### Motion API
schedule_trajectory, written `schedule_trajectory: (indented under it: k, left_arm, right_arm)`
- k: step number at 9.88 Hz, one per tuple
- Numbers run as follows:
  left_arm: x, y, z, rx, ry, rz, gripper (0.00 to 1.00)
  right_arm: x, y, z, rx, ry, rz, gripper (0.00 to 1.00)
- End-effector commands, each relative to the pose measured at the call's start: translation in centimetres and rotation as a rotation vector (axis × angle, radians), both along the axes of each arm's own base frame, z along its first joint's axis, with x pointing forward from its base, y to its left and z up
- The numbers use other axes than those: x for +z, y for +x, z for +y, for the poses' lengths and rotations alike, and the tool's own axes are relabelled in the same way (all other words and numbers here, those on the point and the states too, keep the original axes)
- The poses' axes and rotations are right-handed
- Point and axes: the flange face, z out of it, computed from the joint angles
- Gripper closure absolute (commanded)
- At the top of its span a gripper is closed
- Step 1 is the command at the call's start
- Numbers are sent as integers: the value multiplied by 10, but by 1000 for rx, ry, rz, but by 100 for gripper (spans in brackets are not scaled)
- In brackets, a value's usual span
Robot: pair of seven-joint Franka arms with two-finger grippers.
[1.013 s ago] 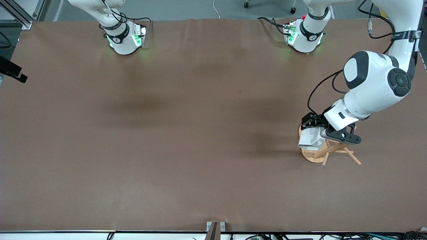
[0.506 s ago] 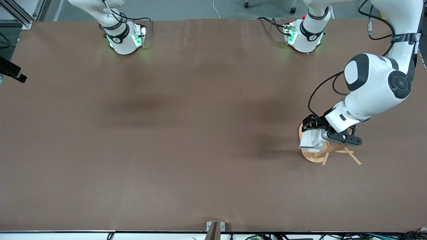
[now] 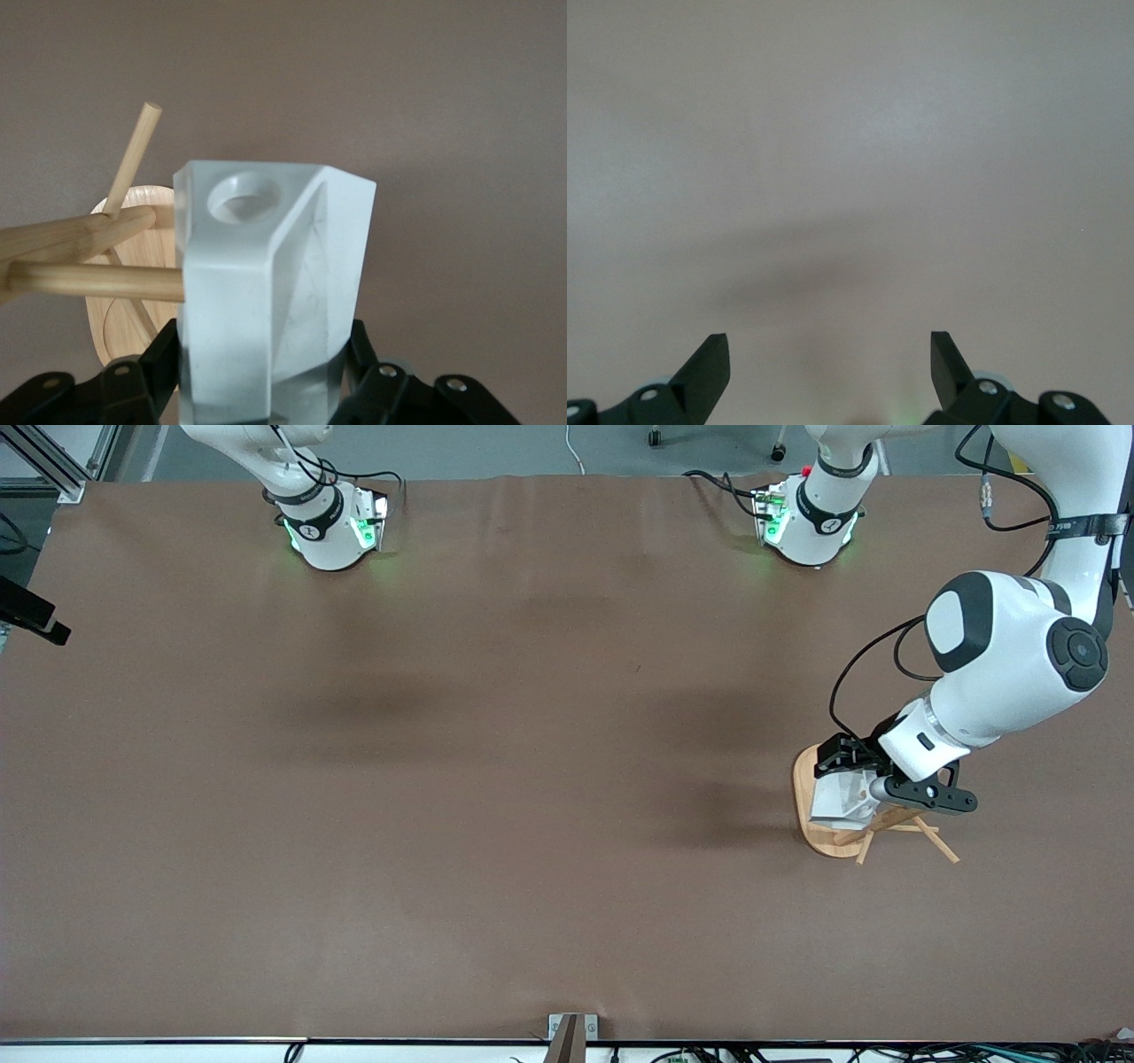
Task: Hang cup on rack
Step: 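Lower the cup with the left gripper onto a rack peg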
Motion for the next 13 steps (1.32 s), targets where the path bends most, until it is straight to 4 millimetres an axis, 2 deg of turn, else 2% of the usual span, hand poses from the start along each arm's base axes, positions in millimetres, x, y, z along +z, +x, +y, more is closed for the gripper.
schedule_trajectory:
  k: [1,2,3,4,5,6,8,11,12,13]
  left_arm:
    - [-18,-2,9,-3,6,12,99]
    - [-20,-2,10,0,6,15,98]
    - [-21,-1,19,17,4,19,96]
    - [-23,-1,20,29,3,24,83]
    - [-25,0,19,30,2,27,32]
    - [-25,0,18,32,2,28,0]
    - [-17,1,18,56,0,26,0]
    - [14,-1,3,139,3,75,0]
    - [36,-5,2,175,9,92,0]
    - [55,-13,-9,182,18,97,0]
  right_arm:
    - [2,0,-4,10,-16,6,0]
    - [2,0,-4,10,-16,6,0]
    - [2,0,-4,10,-16,6,0]
    - [2,0,-5,9,-16,6,0]
    - [2,0,-5,10,-16,6,0]
    - [2,0,-4,12,-16,6,0]
    - [2,-1,-6,9,-16,7,0]
    - [2,0,-6,9,-16,6,0]
    - [2,-1,-6,9,-16,7,0]
    - [2,0,-6,9,-16,6,0]
